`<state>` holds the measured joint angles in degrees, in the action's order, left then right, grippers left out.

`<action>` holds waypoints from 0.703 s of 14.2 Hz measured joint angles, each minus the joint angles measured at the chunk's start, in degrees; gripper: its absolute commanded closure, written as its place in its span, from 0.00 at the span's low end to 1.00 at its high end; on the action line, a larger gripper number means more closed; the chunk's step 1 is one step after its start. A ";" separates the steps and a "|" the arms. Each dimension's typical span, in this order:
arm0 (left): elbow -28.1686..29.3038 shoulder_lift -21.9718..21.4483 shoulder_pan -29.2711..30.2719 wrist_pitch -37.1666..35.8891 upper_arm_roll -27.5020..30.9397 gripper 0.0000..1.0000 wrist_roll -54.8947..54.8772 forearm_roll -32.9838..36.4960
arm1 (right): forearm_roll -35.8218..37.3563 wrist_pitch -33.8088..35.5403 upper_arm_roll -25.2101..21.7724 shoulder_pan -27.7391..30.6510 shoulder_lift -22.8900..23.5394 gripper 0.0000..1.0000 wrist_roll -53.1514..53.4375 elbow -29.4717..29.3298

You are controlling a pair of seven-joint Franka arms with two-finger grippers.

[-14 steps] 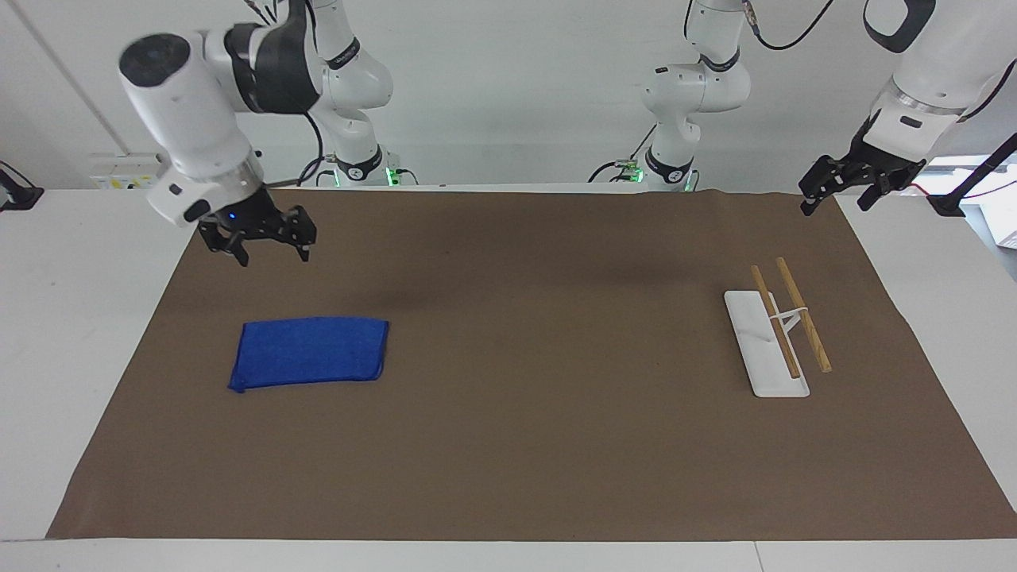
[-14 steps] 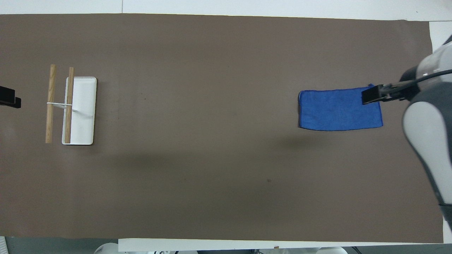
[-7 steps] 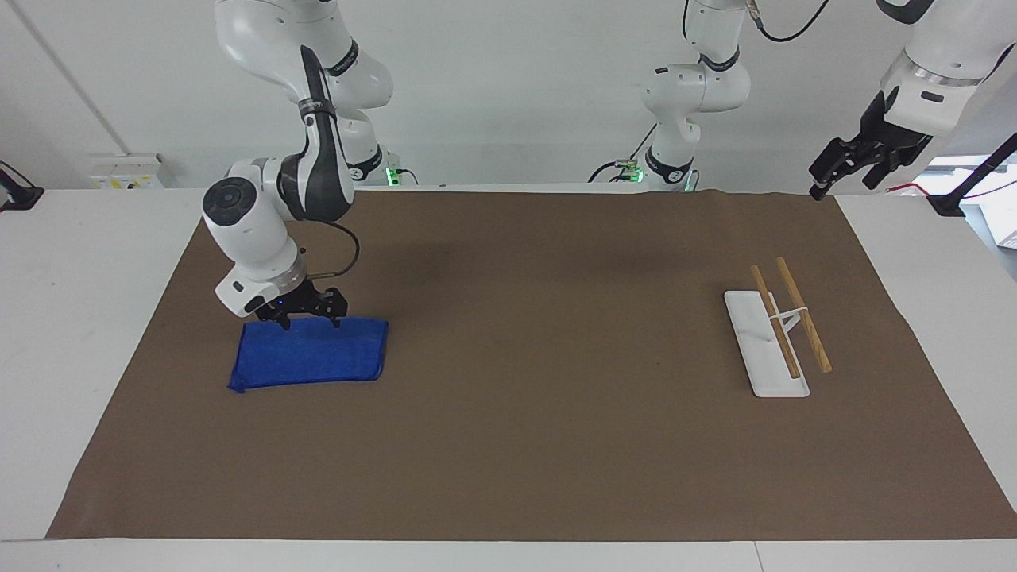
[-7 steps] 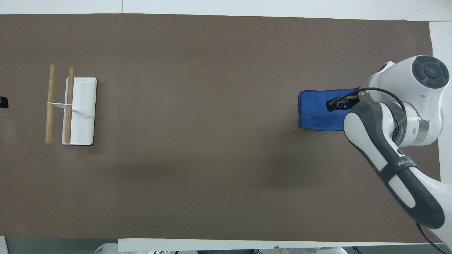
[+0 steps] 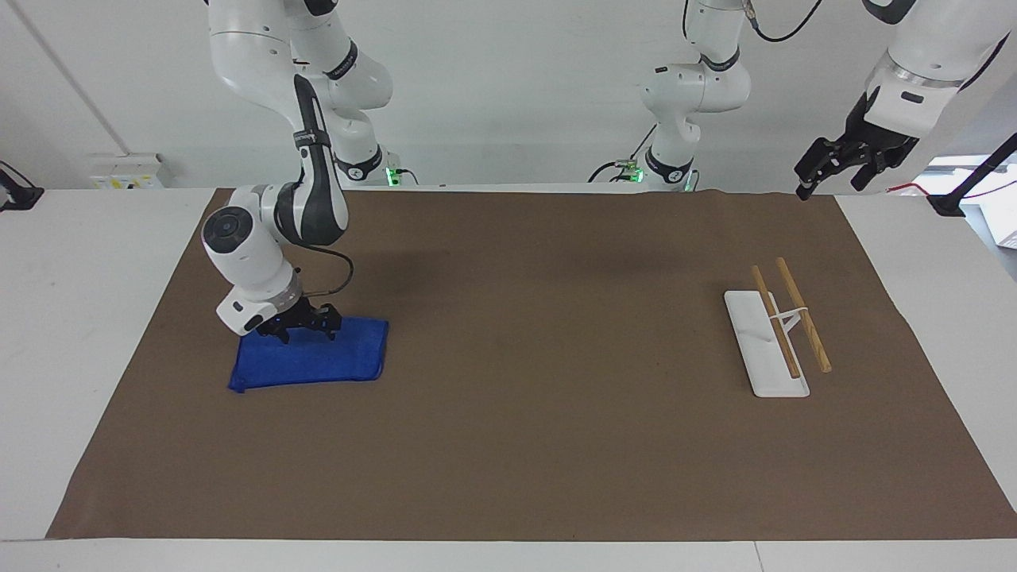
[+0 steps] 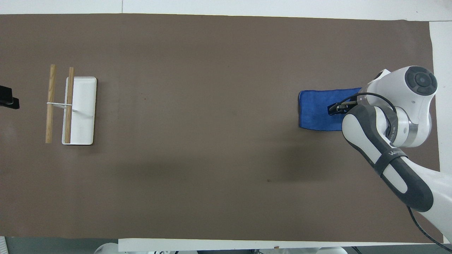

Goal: Right arm passes towel to left arm to hang

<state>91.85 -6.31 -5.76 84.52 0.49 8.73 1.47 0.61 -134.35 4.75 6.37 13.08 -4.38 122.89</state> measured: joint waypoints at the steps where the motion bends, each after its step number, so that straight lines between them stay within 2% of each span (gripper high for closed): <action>1: 0.00 0.00 -0.07 0.00 -0.09 0.00 0.00 -0.07 | 0.00 -0.43 0.00 0.00 0.00 0.22 -0.04 0.44; 3: 0.00 0.00 -0.07 0.06 -0.10 0.00 0.00 -0.19 | 0.00 -0.69 0.01 -0.01 0.00 0.22 -0.21 0.70; 5: 0.00 0.00 0.02 0.41 -0.08 0.00 0.00 -0.21 | 0.00 -0.69 0.05 -0.03 0.02 0.29 -0.44 0.86; 8: 0.00 0.00 0.15 1.66 0.10 0.00 0.01 -0.21 | 0.00 -0.69 0.03 0.01 0.13 0.49 -1.53 1.15; 10: 0.61 0.04 0.17 3.09 0.16 0.00 0.02 -0.22 | 0.03 -0.72 -0.04 0.04 0.03 0.68 -1.75 1.24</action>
<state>92.46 -6.27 -5.60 87.61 0.66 8.75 1.25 0.64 -135.06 4.71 6.42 13.11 -6.14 124.13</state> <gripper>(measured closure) 0.000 0.467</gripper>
